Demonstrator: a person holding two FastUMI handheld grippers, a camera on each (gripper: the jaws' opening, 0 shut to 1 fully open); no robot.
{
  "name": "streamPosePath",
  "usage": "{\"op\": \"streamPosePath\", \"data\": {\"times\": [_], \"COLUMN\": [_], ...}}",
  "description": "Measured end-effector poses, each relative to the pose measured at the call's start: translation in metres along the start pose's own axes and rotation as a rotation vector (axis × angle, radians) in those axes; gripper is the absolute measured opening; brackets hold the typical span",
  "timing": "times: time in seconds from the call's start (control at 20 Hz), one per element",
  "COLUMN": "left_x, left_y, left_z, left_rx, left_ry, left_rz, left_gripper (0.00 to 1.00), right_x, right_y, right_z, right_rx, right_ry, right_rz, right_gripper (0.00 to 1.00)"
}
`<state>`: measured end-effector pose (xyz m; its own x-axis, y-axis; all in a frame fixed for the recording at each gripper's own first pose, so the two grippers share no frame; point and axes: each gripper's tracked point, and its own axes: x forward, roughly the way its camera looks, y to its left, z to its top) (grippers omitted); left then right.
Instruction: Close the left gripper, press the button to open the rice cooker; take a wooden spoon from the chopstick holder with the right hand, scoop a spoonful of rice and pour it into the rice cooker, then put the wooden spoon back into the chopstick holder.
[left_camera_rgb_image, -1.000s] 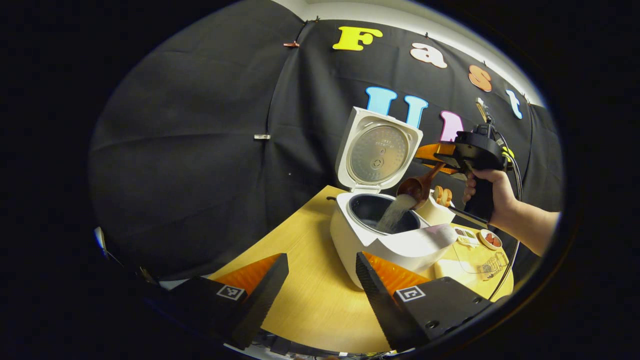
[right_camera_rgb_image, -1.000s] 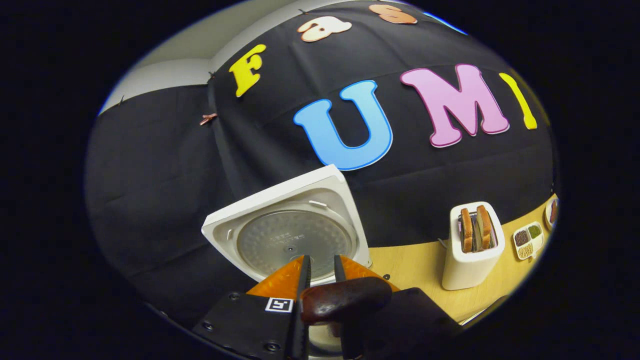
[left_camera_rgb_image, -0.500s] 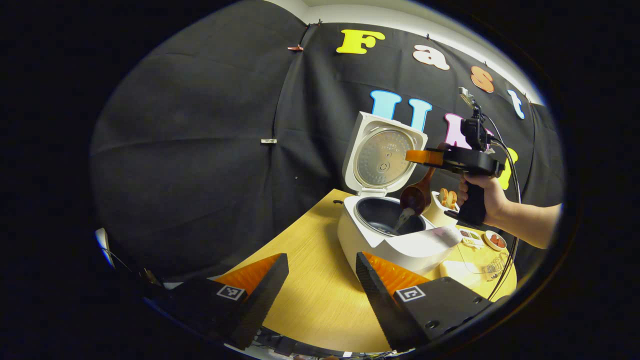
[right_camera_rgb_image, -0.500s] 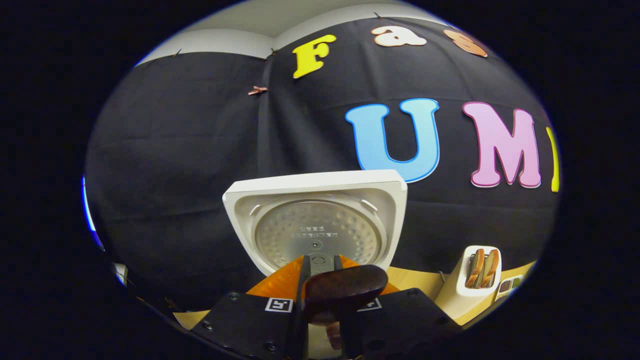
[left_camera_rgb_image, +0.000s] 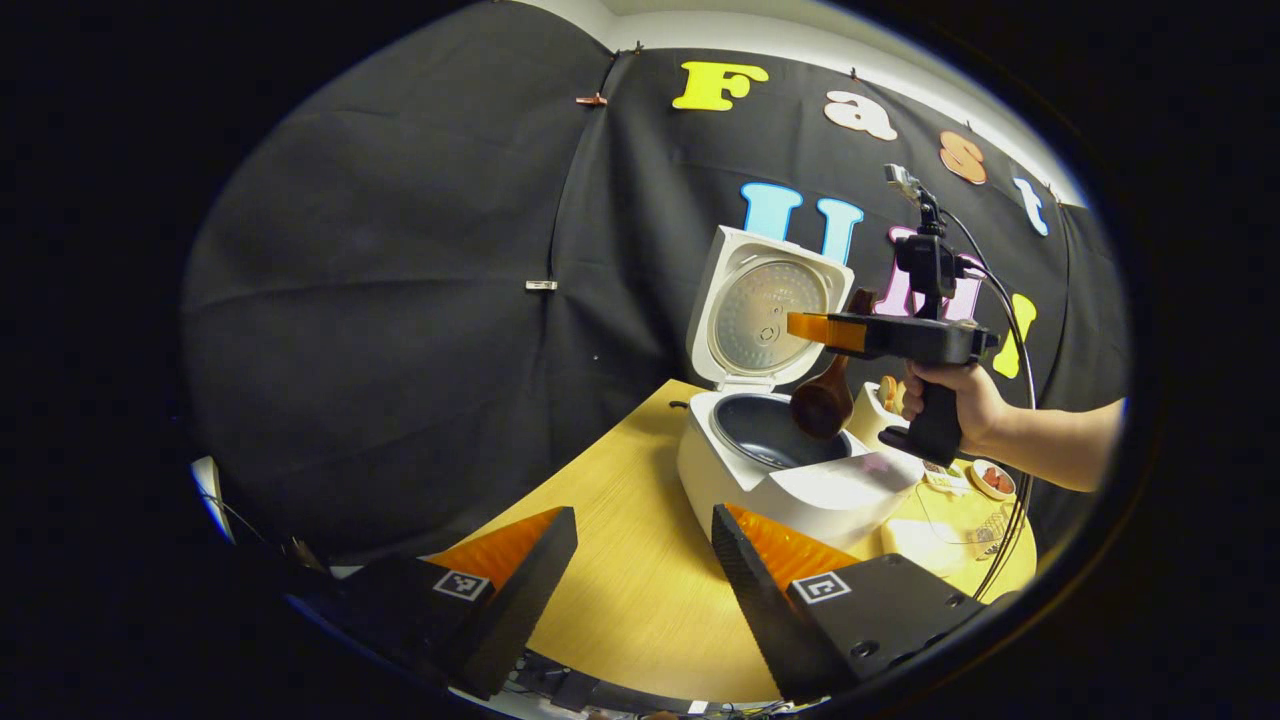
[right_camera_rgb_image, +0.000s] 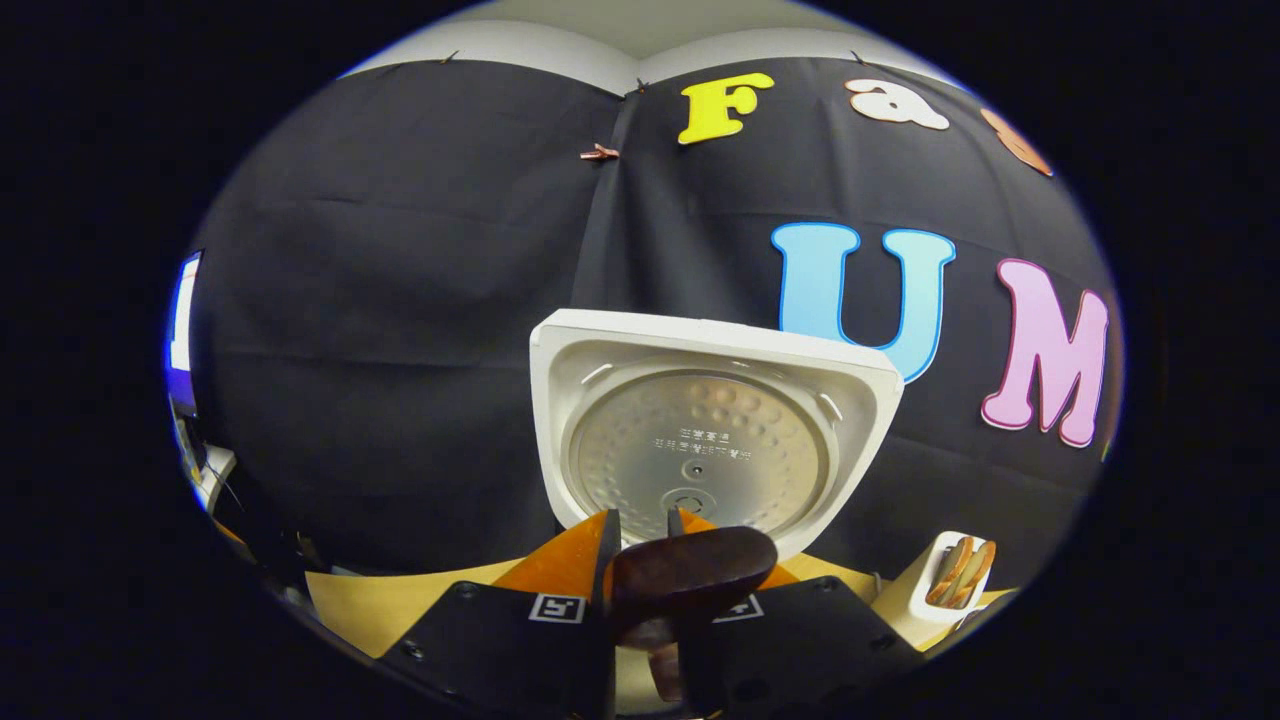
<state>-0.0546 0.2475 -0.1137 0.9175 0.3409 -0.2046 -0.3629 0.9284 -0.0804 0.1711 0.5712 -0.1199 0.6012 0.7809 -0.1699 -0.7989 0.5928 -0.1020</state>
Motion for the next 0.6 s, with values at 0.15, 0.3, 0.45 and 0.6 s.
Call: {"op": "streamPosePath", "data": {"times": [0.15,0.3,0.45,0.6], "left_x": [-0.004,-0.007,-0.008,-0.011], "left_y": [0.000,-0.009,-0.026,-0.049], "left_z": [0.000,0.003,0.008,0.013], "left_rx": [0.004,0.009,0.021,0.044], "left_ry": [-0.005,-0.011,-0.021,-0.031], "left_rz": [0.002,-0.009,-0.037,-0.079], "left_gripper": [0.94,0.94,0.94,0.94], "right_x": [-0.009,-0.027,-0.056,-0.094], "right_y": [-0.018,-0.045,-0.082,-0.122], "right_z": [0.016,0.028,0.042,0.055], "right_rx": [0.148,0.294,0.354,0.394], "right_ry": [-0.015,-0.017,-0.049,-0.088], "right_rz": [-0.034,-0.080,-0.142,-0.206], "right_gripper": [0.25,0.25,0.24,0.24]}}
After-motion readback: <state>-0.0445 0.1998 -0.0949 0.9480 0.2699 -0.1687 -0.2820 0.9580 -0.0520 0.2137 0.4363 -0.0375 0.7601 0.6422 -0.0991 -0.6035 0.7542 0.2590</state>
